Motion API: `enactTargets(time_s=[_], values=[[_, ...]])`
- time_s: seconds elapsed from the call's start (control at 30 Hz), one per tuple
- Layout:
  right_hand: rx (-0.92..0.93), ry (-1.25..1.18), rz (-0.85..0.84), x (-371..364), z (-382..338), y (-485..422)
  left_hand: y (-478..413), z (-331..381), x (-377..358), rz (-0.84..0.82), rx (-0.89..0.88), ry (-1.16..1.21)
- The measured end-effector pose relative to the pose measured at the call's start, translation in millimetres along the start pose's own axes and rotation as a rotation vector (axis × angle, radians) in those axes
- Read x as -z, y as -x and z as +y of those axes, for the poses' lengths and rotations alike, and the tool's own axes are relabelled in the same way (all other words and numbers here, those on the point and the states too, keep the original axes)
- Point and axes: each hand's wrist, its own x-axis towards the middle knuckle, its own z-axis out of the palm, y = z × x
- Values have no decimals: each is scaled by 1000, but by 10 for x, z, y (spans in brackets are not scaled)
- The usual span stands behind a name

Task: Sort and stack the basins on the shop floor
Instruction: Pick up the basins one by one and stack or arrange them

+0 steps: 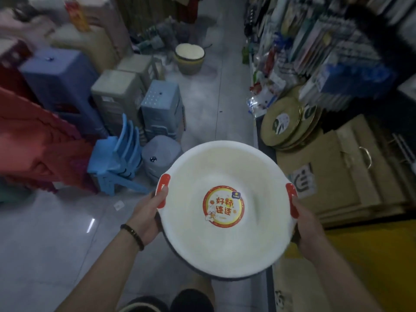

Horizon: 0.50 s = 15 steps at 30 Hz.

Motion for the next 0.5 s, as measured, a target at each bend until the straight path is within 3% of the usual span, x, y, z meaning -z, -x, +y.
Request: enactTargets(time_s=[0.3, 0.5], values=[[89, -45, -45, -651, -1527, -842, -879, 1191, -441, 11, -29, 110], [40, -22, 13, -873, -2677, -1737, -1872, 2320, -1076, 13, -115, 91]])
